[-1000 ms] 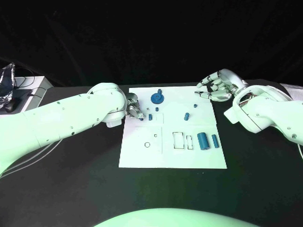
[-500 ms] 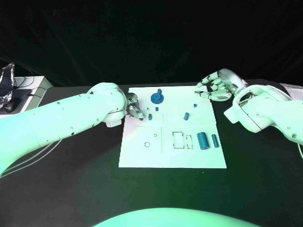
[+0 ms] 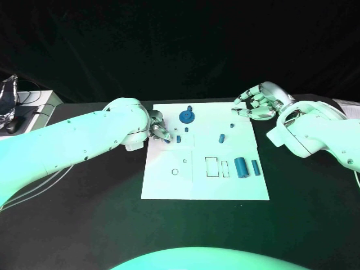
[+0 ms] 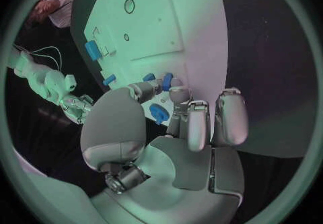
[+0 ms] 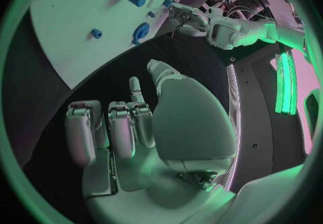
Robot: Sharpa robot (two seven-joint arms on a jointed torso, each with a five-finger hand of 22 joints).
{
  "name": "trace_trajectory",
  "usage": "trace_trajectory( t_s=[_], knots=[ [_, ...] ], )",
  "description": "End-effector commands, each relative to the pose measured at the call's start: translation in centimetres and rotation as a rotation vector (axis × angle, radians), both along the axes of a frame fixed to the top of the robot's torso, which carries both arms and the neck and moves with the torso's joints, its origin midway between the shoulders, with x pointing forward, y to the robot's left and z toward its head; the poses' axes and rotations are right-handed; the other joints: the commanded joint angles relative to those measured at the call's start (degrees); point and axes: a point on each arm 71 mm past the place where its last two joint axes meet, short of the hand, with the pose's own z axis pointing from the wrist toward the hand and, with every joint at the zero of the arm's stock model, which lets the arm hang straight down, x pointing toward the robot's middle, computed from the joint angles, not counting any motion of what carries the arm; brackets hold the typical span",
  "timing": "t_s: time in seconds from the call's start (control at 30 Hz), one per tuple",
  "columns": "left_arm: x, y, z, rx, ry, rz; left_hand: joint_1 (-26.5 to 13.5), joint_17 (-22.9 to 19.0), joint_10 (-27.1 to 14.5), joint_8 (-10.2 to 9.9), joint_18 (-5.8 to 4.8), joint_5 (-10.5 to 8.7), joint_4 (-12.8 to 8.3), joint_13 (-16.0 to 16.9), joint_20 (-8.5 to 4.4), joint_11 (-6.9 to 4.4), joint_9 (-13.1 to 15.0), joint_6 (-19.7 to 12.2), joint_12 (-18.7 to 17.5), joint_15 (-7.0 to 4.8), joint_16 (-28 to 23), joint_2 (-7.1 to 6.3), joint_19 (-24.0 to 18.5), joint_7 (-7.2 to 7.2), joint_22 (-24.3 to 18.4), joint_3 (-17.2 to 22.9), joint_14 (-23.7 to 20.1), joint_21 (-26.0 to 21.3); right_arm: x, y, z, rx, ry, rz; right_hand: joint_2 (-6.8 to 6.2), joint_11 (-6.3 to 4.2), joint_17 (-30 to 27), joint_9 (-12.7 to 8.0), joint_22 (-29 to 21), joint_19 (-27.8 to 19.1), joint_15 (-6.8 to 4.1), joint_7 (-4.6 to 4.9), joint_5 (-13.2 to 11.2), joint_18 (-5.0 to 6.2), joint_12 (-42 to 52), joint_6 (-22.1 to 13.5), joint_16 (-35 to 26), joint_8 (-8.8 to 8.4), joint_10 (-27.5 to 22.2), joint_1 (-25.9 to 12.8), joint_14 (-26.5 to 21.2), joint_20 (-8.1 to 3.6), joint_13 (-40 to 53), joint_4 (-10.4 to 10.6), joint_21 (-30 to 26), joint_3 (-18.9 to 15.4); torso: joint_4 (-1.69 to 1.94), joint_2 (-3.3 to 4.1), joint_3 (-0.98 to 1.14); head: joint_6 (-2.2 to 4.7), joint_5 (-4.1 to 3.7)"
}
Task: Assemble the parts on the task board
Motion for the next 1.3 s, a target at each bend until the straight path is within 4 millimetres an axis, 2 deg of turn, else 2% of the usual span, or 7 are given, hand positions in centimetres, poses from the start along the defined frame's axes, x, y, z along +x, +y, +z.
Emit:
trace_trajectory(
  t_s=[0.03, 0.3, 0.63, 0.73, 0.77, 0.87, 1.3],
  knots=[
    [-0.49, 0.11, -1.11, 0.031, 0.063, -0.010, -0.79, 12.75, -0.10, -0.31, -0.39, -0.32, 1.08, -0.02, -0.32, -0.13, 1.05, 0.41, -0.34, -0.49, -0.19, -0.09, 0.07, 0.23, -0.15, -2.11, 5.35, -0.37, -0.07, 0.15, 0.01, -0.008, -0.004, 0.017, -0.15, -0.21, 14.01, 0.08, 12.53, 4.27, -0.39, -0.03, -0.30, 0.14, -0.27, -0.39, -0.03, 0.12, 4.16, -0.56, 5.81, -0.35, 13.33, 0.22, -0.40, -0.03, -0.01, 0.01, 0.02, -0.03, 0.02],
    [-0.44, 0.09, -1.09, 0.025, 0.055, -0.005, -0.90, 12.70, -0.08, -0.50, -0.41, -0.50, 2.60, 0.11, -0.34, -0.14, 1.03, 0.60, -0.28, -0.49, -0.23, 0.03, 0.18, 0.23, -0.04, -5.00, 5.34, -0.36, -0.08, 0.12, 0.03, -0.007, -0.007, 0.017, -0.15, -0.21, 14.01, 0.08, 12.53, 4.27, -0.39, -0.03, -0.30, 0.14, -0.27, -0.39, -0.03, 0.12, 4.16, -0.56, 5.81, -0.35, 13.33, 0.22, -0.40, -0.03, -0.03, 0.04, 0.00, 0.06, -0.03],
    [-0.43, 0.02, -1.01, 0.005, 0.047, 0.008, 1.58, 12.63, -0.42, -1.13, -0.40, 0.32, 2.07, -0.07, -0.48, -0.34, 0.88, 0.06, -0.54, -0.66, -0.28, 0.44, 0.22, 0.02, -0.01, -2.81, 5.32, -0.40, -0.08, 0.09, 0.04, -0.007, -0.007, 0.016, -0.15, -0.21, 14.05, 0.13, 12.52, 4.27, -0.39, -0.03, -0.28, 0.15, -0.22, -0.43, -0.02, 0.15, 4.22, -0.55, 5.82, -0.36, 13.38, 0.29, -0.42, -0.08, -0.01, 0.06, -0.01, 0.10, 0.02],
    [-0.44, 0.04, -0.99, -0.009, 0.047, 0.015, 2.02, 12.65, -0.49, -1.27, -0.40, 3.22, 0.48, -0.19, -0.58, -0.39, 1.06, -0.16, -0.68, -0.72, -0.28, -0.69, 0.21, 0.00, -0.03, 2.73, 5.33, -0.48, -0.07, 0.10, 0.03, -0.007, -0.007, 0.016, -0.14, -0.22, 13.97, 0.15, 12.54, 4.28, -0.39, -0.03, -0.26, 0.14, -0.23, -0.44, -0.05, 0.17, 4.21, -0.53, 5.80, -0.36, 13.38, 0.31, -0.39, -0.08, 0.00, 0.04, -0.01, 0.05, 0.04],
    [-0.45, 0.05, -0.98, -0.015, 0.046, 0.018, 2.71, 12.64, -0.39, -1.09, -0.38, 9.02, -1.20, -0.16, -0.75, -0.46, 1.43, -0.57, -0.73, -0.78, -0.29, -0.70, 0.25, 0.10, 0.04, 5.37, 5.32, -0.46, -0.07, 0.10, 0.03, -0.007, -0.007, 0.017, -0.14, -0.22, 13.97, 0.15, 12.54, 4.28, -0.39, -0.03, -0.26, 0.14, -0.23, -0.44, -0.05, 0.17, 4.21, -0.53, 5.80, -0.36, 13.38, 0.31, -0.39, -0.08, 0.00, 0.03, -0.02, 0.02, 0.07],
    [-0.47, 0.06, -0.94, -0.032, 0.044, 0.024, 2.95, 12.64, -0.23, -0.28, -0.42, 12.55, -4.13, -0.38, -0.60, -0.25, 2.44, -1.13, -1.02, -0.66, -0.30, 0.18, 0.29, 0.47, 0.13, 8.61, 5.33, -0.40, -0.06, 0.09, 0.01, -0.008, -0.006, 0.017, -0.14, -0.22, 13.97, 0.15, 12.54, 4.28, -0.39, -0.03, -0.26, 0.14, -0.23, -0.44, -0.05, 0.17, 4.21, -0.53, 5.80, -0.36, 13.38, 0.31, -0.39, -0.08, 0.01, 0.05, -0.04, 0.03, 0.08],
    [-0.90, 0.57, -0.77, -0.107, -0.014, 0.075, 2.95, 12.52, -0.10, 0.16, -0.43, 13.15, -5.65, -0.28, -0.47, -0.02, 2.94, -1.17, -1.03, -0.53, -0.38, 1.35, 0.34, 0.73, 0.25, 10.08, 5.29, -0.30, -0.07, -0.02, -0.02, -0.009, -0.005, 0.015, -0.14, -0.22, 13.97, 0.15, 12.54, 4.28, -0.39, -0.03, -0.26, 0.14, -0.23, -0.44, -0.05, 0.17, 4.21, -0.53, 5.80, -0.36, 13.38, 0.31, -0.39, -0.08, 0.05, 0.03, -0.01, -0.11, -0.01]
  ],
)
